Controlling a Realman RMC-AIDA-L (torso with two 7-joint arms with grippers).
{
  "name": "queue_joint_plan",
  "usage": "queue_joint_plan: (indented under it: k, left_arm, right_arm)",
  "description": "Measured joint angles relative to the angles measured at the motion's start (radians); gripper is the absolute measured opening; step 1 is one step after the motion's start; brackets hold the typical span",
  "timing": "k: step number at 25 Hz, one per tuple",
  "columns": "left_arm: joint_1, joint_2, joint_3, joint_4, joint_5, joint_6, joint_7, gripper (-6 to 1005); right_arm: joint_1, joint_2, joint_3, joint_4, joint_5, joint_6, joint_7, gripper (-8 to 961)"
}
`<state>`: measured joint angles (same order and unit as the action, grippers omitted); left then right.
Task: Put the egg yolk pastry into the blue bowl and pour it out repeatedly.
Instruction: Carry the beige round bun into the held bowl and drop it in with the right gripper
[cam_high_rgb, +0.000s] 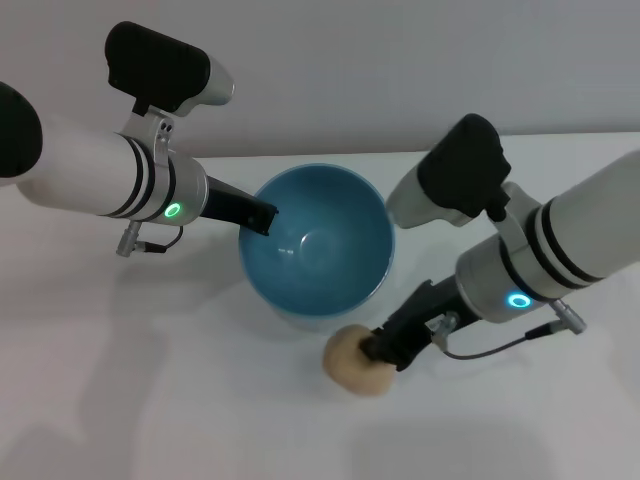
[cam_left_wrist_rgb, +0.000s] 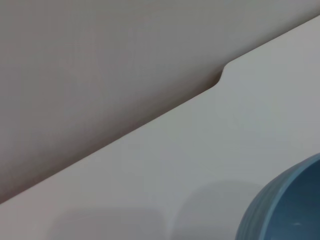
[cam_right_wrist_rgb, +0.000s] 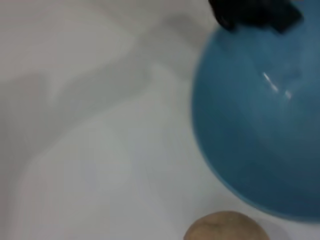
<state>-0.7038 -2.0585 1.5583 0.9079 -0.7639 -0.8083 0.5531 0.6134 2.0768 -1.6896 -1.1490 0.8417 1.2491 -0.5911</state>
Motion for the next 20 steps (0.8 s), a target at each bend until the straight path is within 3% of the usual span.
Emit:
queue_joint_plan:
  k: [10,20]
  left_arm:
    - [-0.028,-0.001,-0.007,-0.006,0.063,-0.053,-0.002,0]
    - [-0.038,-0.001,-0.010,-0.001,0.083,-0.114,-0.030,1]
  right_arm:
    - [-0.025,0.002,-0.052,-0.239,0.041,0.017,0.000,8]
    - [-0.040,-0.002,0.041,-0.253,-0.001,-0.043,0.005,3]
